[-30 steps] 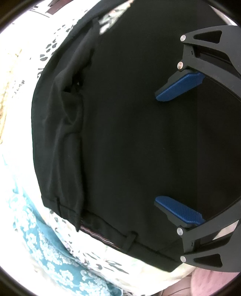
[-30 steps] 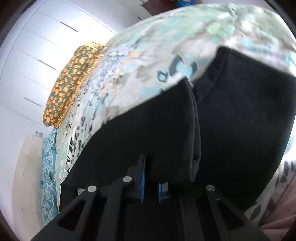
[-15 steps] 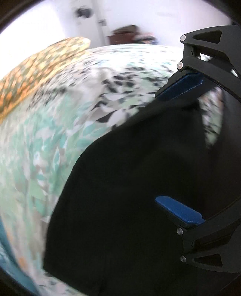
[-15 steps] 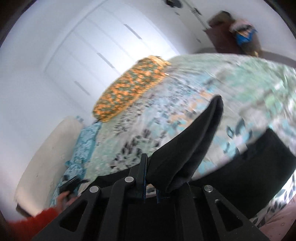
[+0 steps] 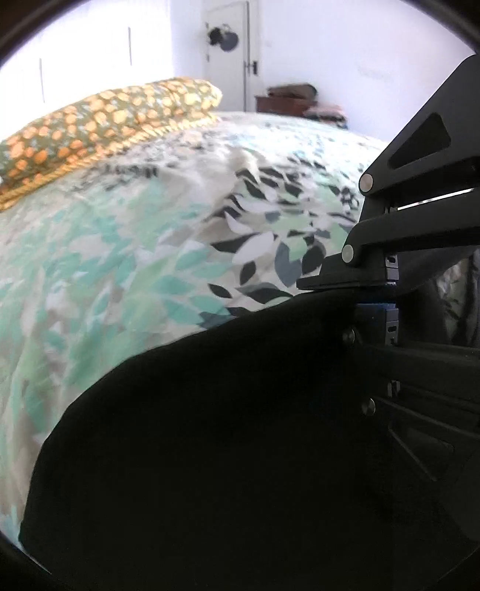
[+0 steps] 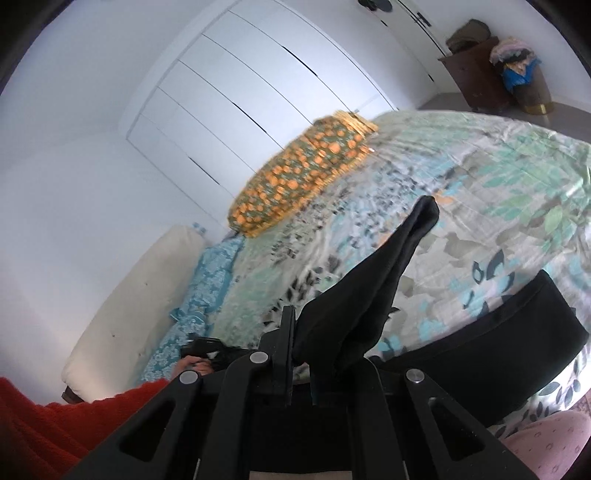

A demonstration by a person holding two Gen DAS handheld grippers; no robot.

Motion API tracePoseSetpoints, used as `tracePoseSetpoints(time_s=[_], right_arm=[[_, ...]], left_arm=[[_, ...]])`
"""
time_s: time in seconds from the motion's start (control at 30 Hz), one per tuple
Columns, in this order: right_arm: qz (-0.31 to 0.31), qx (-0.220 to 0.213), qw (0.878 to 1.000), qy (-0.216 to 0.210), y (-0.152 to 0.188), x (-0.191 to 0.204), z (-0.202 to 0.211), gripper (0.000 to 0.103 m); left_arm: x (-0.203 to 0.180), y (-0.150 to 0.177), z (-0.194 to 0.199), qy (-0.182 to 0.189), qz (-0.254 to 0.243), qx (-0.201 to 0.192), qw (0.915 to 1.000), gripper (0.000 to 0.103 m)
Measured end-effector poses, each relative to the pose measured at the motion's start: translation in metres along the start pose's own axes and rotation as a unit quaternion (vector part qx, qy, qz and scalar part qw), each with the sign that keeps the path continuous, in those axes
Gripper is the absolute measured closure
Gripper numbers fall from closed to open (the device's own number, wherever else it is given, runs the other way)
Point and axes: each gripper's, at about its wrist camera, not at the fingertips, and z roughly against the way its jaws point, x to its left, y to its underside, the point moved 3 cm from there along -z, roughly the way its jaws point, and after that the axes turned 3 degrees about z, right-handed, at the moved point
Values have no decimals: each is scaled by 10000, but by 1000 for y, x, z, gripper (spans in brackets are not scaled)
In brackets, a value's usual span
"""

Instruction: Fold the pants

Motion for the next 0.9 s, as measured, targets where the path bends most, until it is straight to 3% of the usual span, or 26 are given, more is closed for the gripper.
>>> tracePoseSetpoints(time_s=[0.1, 0.2, 0.27, 0.3, 0.4, 0.47, 0.5, 0.6, 0.67, 0.73, 0.87, 0.9], right_arm=[[8, -7, 10000, 95, -22, -22, -20, 96], [155, -115, 9998, 70, -52, -35, -29, 96], [-24, 147, 9996, 232, -55, -53, -37, 96], [-261, 430, 9982, 322, -50, -67, -44, 96], [-783, 1214, 9842, 1020, -24, -105, -58, 95], [-1276, 1924, 9609, 1529, 1, -138, -65, 95], [-1416, 2219, 9505, 1652, 11, -150, -67, 95], [-1122, 2721, 9315, 2137, 25, -166, -68, 95], [-963, 2858, 9265, 2248, 27, -168, -65, 95], [-829, 2866, 9275, 2251, 25, -165, -62, 95], [-762, 2820, 9307, 2203, 23, -164, -59, 93], [-748, 2840, 9306, 2183, 23, -165, -59, 87]], left_arm=[[-20, 8, 46, 432, -342, -341, 9979, 100], [-38, 36, 130, 828, -1065, -1025, 9855, 100], [-25, 69, 176, 930, -1503, -1353, 9749, 97], [-13, 86, 184, 915, -1570, -1347, 9741, 96], [51, 148, 163, 238, -1533, -856, 9842, 95], [93, 187, 129, -367, -1628, -343, 9854, 96], [106, 198, 118, -472, -1577, -169, 9862, 96], [131, 213, 100, -406, -1111, 128, 9929, 99], [123, 214, 101, -233, -1185, 151, 9926, 97], [111, 213, 105, -205, -1495, 74, 9885, 97], [110, 220, 107, -186, -1577, 62, 9873, 97], [110, 221, 107, -189, -1563, 70, 9875, 97]])
